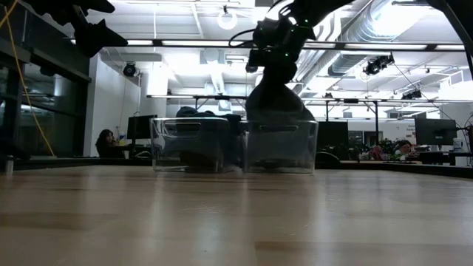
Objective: Pick & Place hat
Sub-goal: Put the gray cap into the right transparent bin
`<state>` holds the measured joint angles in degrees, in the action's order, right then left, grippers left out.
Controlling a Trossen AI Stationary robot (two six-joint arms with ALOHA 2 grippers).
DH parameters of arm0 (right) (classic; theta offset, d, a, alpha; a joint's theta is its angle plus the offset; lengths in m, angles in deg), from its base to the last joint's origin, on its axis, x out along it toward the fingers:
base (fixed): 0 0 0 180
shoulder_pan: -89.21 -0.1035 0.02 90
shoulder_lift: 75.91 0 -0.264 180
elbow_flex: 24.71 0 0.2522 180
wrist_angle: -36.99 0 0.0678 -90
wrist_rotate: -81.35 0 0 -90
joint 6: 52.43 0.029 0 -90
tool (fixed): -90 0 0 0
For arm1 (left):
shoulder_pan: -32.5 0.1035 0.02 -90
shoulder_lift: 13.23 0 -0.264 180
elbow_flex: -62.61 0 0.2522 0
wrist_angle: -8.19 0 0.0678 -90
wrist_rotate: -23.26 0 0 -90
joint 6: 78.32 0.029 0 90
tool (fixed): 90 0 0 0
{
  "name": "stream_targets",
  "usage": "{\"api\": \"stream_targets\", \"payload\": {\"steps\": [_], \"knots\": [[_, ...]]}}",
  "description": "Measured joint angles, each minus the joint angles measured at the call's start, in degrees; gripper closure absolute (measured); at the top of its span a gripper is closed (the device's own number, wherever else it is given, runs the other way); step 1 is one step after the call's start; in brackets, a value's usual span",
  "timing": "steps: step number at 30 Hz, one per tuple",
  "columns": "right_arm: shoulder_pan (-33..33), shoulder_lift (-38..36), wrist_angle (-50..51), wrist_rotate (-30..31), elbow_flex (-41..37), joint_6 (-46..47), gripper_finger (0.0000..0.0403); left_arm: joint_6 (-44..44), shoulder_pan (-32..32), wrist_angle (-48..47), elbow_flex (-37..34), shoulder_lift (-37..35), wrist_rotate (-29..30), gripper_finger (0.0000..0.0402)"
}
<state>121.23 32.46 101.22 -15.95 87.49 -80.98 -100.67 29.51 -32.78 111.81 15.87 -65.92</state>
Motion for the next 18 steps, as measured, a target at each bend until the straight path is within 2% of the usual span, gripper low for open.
{"api": "stream_targets", "payload": {"steps": [6,10,18], "knots": [[0.28,0.00,-0.30,-7.07,0.02,-2.87,0.0402,0.00,-0.02,0.00,0.00,0.00,0.00,0.0115],[0.17,0.00,-0.23,-9.46,0.02,-5.46,0.0402,0.00,-0.01,0.00,0.00,0.00,0.01,0.0115],[0.21,0.00,-0.23,-7.22,0.04,-7.60,0.0388,-0.45,-0.02,0.00,0.00,0.00,-0.26,0.0115]]}}
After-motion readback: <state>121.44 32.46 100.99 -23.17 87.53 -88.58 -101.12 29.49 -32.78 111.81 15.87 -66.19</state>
